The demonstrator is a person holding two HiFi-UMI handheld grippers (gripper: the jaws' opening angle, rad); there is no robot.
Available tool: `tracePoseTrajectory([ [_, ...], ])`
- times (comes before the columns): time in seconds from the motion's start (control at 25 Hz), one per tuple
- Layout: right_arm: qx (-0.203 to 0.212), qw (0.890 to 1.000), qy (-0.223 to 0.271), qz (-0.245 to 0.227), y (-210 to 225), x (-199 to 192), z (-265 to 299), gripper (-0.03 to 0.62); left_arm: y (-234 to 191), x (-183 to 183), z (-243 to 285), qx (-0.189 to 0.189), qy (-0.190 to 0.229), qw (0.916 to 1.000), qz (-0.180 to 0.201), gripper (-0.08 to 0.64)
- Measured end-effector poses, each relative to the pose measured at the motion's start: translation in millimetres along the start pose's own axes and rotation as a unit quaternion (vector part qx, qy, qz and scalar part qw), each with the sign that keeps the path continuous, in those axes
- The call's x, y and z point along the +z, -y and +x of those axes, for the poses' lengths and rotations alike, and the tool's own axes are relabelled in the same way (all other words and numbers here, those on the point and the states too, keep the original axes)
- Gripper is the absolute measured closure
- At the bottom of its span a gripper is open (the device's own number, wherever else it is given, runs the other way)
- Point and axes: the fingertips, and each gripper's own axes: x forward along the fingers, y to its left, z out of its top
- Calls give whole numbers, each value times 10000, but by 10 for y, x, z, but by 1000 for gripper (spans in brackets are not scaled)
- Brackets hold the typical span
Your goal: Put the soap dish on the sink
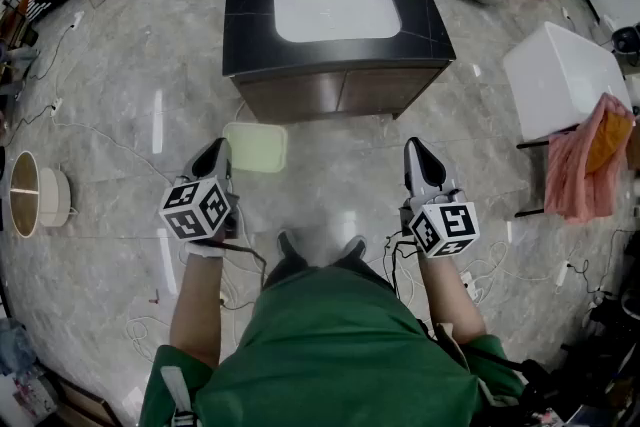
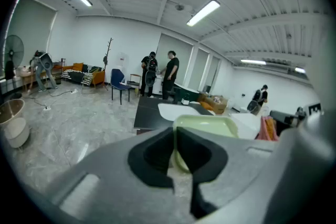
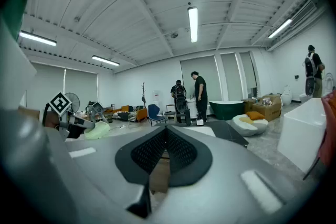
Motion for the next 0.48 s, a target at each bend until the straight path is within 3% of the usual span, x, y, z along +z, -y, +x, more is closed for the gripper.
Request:
tracePoseTrajectory([
  [0.32,87,10000,42,-17,-223,5,142,594,-160,110,-33,25,136,9999,-40,541],
  [0.48,135,9994,28,-306,-422,29,207,594,-305,124,-110,20,184,9998,-125,541],
])
